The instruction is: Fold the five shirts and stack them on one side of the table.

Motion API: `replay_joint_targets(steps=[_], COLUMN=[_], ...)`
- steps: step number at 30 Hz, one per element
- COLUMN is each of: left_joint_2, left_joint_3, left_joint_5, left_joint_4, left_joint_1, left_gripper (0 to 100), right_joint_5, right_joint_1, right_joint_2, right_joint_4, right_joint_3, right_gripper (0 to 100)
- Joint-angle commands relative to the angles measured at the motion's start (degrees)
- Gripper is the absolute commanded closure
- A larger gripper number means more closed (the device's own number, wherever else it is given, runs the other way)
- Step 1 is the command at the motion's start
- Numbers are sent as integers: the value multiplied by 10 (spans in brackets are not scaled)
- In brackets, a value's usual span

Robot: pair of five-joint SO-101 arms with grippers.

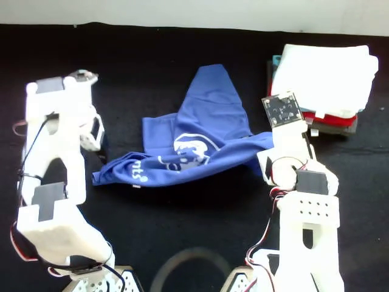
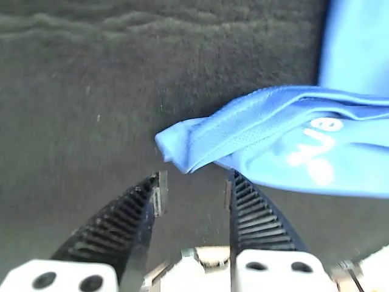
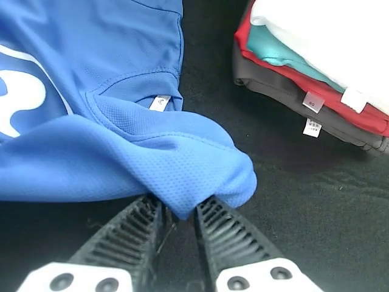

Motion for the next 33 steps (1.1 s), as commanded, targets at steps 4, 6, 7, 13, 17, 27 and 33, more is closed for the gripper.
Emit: replay_joint_targets(steps=[4,6,7,13,17,27,33], left_joint_2=[-27,-54,-71,-129,-124,-124,-124], left_joint_3=[-59,-16,16,221,287,364,371], left_joint_5=[6,4,2,-59,-62,-124,-105], left_joint_4=[79,79,79,-14,-151,-302,-322], left_joint_1=[17,34,51,161,129,62,98], left_gripper=[832,832,832,832,830,829,829], right_joint_5=[-20,-19,-18,-21,-19,-18,-20], right_joint_1=[7,7,7,8,11,50,48], right_joint_2=[-13,-11,-7,59,69,102,124], right_joint_4=[14,10,10,15,15,12,14], right_joint_3=[-90,-106,-113,-156,-171,-197,-198], right_gripper=[991,991,991,991,991,991,991])
